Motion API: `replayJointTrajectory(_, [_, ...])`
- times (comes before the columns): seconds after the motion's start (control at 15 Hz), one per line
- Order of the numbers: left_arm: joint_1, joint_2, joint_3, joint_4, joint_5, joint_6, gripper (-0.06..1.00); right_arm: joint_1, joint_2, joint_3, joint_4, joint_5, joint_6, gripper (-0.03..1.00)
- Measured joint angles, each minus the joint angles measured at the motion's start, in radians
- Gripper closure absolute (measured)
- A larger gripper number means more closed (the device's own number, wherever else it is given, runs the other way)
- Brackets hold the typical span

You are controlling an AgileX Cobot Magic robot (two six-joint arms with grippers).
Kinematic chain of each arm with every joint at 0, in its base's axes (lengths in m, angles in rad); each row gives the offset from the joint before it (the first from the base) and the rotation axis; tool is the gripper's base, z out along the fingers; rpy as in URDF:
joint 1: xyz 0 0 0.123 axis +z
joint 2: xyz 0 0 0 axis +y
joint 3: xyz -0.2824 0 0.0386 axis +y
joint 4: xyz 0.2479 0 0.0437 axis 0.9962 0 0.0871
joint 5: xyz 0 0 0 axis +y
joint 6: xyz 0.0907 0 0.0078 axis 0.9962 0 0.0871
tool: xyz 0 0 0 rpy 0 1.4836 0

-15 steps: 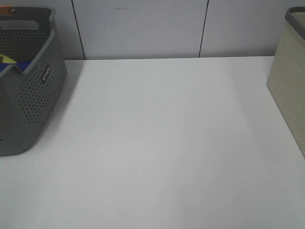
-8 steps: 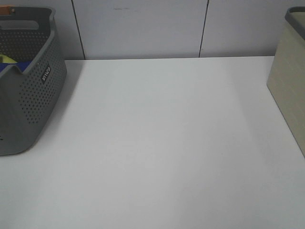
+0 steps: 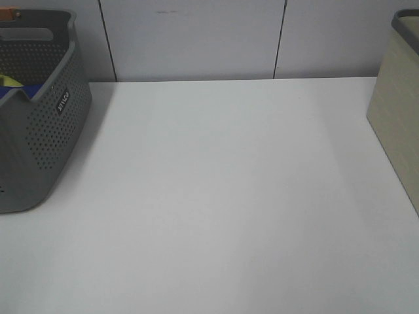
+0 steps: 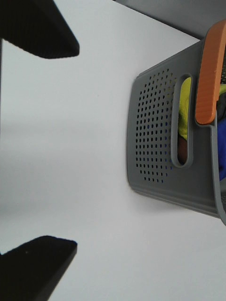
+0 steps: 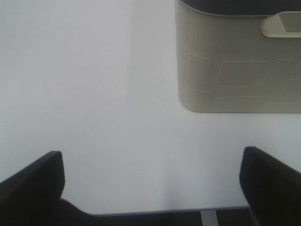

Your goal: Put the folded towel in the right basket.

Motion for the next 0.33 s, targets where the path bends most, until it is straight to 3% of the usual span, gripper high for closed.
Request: replayJointTrajectory(0.33, [0.000,0.000,0.000,0.000,0.000,0.000,-0.05,0.000,0.000,0.000,0.000,-0.006,0.000,0.00])
